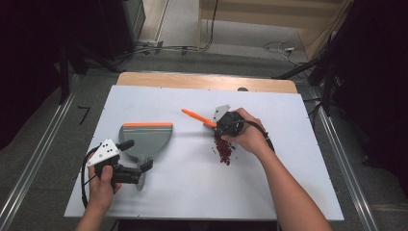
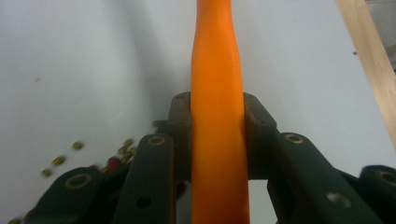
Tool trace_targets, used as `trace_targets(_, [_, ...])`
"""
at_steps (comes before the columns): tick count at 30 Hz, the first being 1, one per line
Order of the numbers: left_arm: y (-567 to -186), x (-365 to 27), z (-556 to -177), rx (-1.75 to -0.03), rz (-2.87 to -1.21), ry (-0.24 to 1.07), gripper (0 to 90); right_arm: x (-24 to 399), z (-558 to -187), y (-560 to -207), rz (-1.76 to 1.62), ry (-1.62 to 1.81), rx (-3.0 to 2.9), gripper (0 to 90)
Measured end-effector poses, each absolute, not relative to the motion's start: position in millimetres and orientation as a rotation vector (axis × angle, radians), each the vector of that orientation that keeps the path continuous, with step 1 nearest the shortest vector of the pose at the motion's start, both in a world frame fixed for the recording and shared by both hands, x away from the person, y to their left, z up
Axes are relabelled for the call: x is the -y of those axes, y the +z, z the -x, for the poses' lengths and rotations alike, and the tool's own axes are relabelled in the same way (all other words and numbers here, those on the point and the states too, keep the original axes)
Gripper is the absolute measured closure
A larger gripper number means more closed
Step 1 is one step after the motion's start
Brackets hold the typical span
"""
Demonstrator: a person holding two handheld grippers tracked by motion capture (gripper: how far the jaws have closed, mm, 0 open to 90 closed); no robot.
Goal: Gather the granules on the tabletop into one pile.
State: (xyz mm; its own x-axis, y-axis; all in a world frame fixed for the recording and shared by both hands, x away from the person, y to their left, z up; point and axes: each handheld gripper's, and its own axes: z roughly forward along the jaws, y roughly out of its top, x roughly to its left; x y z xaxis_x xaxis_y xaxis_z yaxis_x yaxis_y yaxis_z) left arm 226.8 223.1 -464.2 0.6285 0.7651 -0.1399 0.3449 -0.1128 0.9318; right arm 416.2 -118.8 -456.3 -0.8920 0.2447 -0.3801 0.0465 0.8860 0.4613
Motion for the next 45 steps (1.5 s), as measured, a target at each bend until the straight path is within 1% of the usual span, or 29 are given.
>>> trace_targets(14, [-464.9, -221.3, -227.4, -0.912, -1.72, 0.455, 0.0, 132.5, -382.2, -458.0, -0.116, 0.643, -2.662, 68.0])
trace_targets(28, [-464.8, -220.9, -227.4, -0.911, -1.72, 0.455, 0.0, 138.6, -367.1, -454.1, -0.047, 0.669, -2.658, 68.3])
trace_targets(34, [-465.4, -220.5, -227.9, -0.912, -1.72, 0.455, 0.0, 143.4, -364.0, -438.7, -0.061, 0.742, -2.599, 68.7])
trace_targets(39, [-465.6, -220.6, -228.1, -0.913, -1.719, 0.454, 0.0, 142.1, -349.8, -414.4, -0.115, 0.769, -2.66, 68.8])
trace_targets(42, [-465.2, -220.5, -227.9, -0.913, -1.72, 0.455, 0.0, 138.8, -339.8, -409.5, -0.144, 0.803, -2.775, 68.7])
trace_targets(45, [-464.9, -220.3, -227.5, -0.912, -1.721, 0.456, 0.0, 134.6, -331.1, -413.1, -0.189, 0.793, -2.91, 68.7])
